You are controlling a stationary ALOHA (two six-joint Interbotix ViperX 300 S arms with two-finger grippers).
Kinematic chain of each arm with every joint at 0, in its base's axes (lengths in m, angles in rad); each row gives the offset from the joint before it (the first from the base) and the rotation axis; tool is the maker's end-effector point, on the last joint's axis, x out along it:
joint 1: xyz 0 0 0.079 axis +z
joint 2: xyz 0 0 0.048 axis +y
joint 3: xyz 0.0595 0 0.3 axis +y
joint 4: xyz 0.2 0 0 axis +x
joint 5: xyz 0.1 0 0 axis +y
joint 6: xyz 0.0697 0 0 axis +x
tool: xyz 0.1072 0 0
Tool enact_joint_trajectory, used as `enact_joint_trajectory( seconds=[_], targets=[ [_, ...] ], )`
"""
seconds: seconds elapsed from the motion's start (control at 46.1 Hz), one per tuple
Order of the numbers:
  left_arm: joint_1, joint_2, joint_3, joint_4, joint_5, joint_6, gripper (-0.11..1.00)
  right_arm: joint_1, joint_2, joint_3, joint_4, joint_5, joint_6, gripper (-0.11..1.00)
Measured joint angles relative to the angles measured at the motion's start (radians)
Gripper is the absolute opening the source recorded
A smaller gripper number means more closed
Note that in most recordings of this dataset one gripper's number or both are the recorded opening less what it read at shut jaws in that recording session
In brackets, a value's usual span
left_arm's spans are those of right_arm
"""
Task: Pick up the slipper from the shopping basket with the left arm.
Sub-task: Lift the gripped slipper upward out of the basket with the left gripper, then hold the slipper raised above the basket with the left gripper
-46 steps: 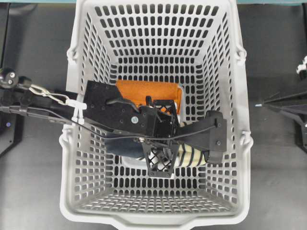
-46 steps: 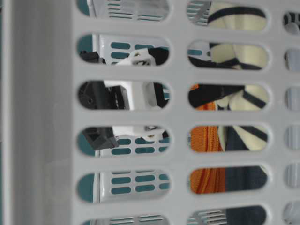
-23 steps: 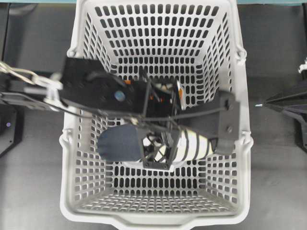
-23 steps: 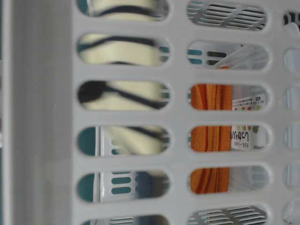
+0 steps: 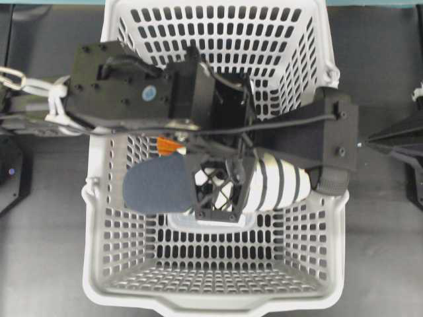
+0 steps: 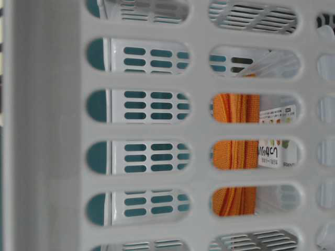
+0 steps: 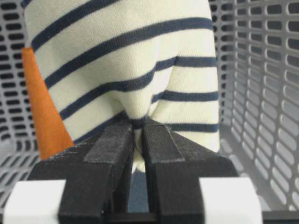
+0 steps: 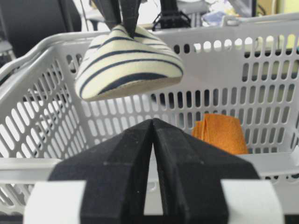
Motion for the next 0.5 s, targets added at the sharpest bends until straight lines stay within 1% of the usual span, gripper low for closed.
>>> enact_joint_trajectory(
  seconds=[0.499],
  targets=[
    [0.006, 0.011, -0.009, 0.002, 0.014, 0.000, 0.05, -0.002, -0.006, 0.005, 0.000, -0.002, 0.000, 0.00]
  ],
)
